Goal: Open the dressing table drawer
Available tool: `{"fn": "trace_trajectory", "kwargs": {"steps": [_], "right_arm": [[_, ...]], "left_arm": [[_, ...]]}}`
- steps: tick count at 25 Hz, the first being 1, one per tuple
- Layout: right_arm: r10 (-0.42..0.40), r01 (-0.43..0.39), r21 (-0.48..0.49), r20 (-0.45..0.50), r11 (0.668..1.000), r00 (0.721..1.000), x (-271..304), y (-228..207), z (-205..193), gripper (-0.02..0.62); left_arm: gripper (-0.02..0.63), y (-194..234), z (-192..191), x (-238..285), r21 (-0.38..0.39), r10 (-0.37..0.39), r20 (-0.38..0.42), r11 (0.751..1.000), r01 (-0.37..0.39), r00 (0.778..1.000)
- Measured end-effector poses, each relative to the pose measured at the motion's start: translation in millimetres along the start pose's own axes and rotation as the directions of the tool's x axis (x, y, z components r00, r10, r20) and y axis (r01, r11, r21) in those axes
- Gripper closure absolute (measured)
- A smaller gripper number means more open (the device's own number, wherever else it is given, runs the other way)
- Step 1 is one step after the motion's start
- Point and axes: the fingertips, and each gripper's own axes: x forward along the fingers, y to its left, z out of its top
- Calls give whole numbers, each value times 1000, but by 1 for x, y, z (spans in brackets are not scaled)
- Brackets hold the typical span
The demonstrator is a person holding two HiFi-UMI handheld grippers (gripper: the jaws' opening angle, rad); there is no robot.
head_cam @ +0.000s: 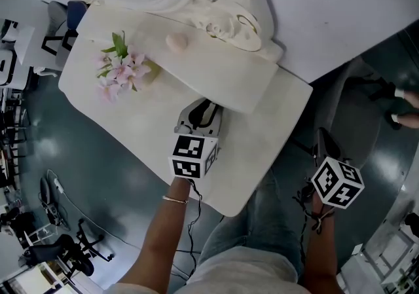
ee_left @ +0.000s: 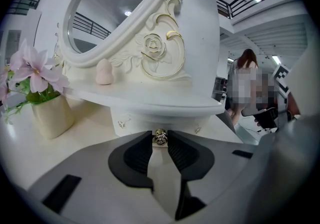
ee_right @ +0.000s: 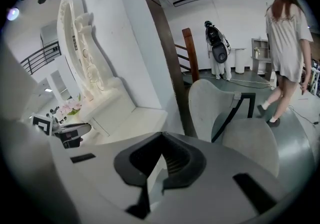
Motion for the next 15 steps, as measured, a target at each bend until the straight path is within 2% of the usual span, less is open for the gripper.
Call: {"fn": "trace_trajectory", "kwargs": {"steps": [15], "right_arm": [[6,-6,-3,-13,1000,1000,-3,4,-14,588]], "left_arm": [[502,-2,-7,-11,-3,11,5,1000,-11,1000]]}}
